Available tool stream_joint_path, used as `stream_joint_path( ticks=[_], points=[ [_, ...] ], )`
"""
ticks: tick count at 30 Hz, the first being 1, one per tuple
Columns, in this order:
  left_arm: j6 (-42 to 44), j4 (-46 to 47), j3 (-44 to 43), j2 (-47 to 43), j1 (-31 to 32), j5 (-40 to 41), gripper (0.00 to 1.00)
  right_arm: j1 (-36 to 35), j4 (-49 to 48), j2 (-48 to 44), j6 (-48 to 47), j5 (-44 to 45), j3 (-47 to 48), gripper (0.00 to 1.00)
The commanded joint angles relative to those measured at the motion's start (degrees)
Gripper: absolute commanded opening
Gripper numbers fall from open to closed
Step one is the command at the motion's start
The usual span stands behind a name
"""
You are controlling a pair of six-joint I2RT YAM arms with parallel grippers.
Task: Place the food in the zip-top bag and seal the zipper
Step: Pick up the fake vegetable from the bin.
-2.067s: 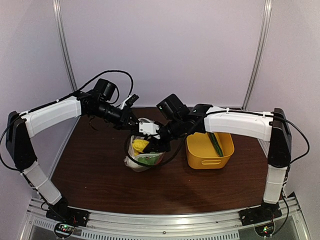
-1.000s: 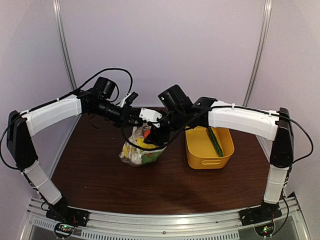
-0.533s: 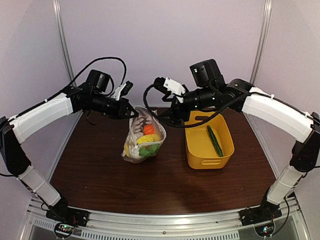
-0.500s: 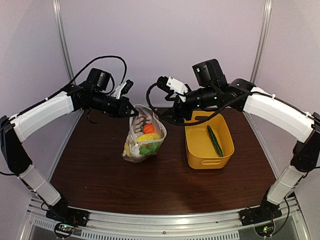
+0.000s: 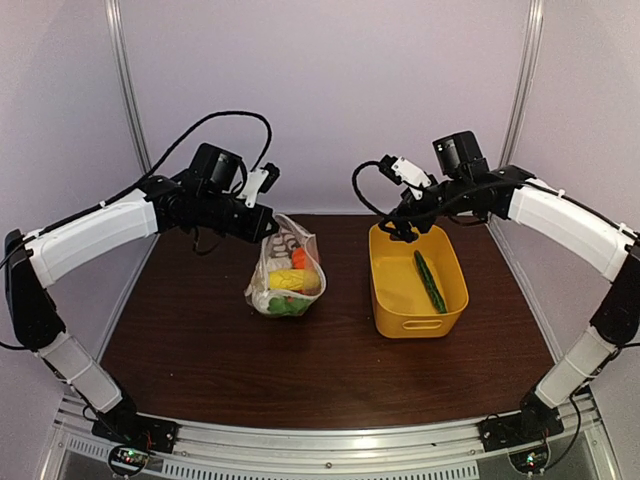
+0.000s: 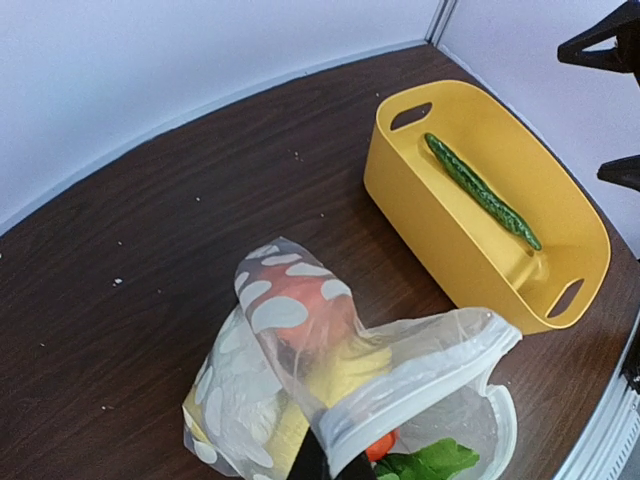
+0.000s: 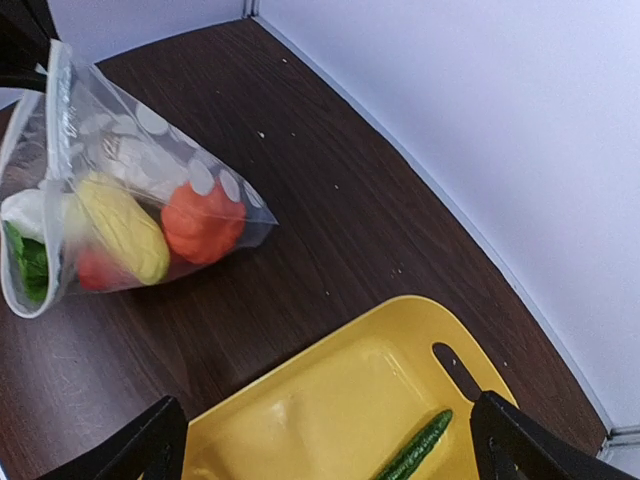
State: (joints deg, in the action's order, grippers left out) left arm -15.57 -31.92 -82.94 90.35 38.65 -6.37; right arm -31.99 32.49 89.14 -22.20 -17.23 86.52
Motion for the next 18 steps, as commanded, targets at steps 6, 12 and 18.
stream_joint_path(
  ticks=[6, 12, 18],
  points=[
    [0.45, 14.18, 4.38, 1.23, -4.2, -9.05, 0.0, 3.8, 8.6, 6.31, 2.97, 11.63, -0.26, 0.98],
    [1.03, 14.98, 7.6, 0.2, -4.2, -8.31, 0.0, 6.1, 9.86, 12.41, 9.5, 12.29, 0.2, 0.82],
    [1.3, 15.57, 8.59, -0.52, -4.21, -7.32, 0.0, 7.05, 8.37, 17.44, 15.24, 16.88, 0.76, 0.78]
  ],
)
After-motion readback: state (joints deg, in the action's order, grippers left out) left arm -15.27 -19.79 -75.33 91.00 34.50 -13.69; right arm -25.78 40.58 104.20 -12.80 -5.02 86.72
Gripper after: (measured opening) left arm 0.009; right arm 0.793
